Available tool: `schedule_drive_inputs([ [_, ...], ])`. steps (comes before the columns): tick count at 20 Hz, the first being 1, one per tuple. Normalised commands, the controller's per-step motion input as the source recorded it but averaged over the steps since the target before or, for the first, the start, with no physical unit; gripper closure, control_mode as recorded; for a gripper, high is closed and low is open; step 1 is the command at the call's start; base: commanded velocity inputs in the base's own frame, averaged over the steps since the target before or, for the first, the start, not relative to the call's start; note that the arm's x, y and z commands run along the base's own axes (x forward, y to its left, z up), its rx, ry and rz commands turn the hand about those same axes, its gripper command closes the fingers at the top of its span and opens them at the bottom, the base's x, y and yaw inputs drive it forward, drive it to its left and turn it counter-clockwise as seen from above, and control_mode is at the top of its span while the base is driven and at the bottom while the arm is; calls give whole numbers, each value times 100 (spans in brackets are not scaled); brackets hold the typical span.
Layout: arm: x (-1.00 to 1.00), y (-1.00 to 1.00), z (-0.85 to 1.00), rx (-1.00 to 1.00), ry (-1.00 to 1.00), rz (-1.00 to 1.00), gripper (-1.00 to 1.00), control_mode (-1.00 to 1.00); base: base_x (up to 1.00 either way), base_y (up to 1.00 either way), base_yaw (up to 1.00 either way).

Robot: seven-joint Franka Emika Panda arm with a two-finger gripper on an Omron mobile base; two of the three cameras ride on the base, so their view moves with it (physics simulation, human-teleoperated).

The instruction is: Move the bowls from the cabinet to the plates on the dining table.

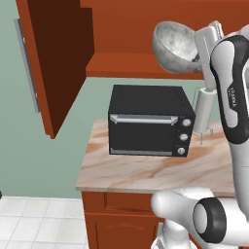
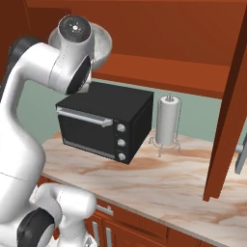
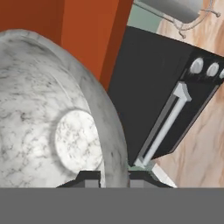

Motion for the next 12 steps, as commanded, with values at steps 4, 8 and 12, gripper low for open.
schedule_drive_inputs([
  [4,-49,0,0,-9,6,0,100,-100,0,0,0],
  [8,-48,0,0,-10,6,0,100,-100,0,0,0],
  [12,-46,0,0,-11,5,0,100,-100,0,0,0],
])
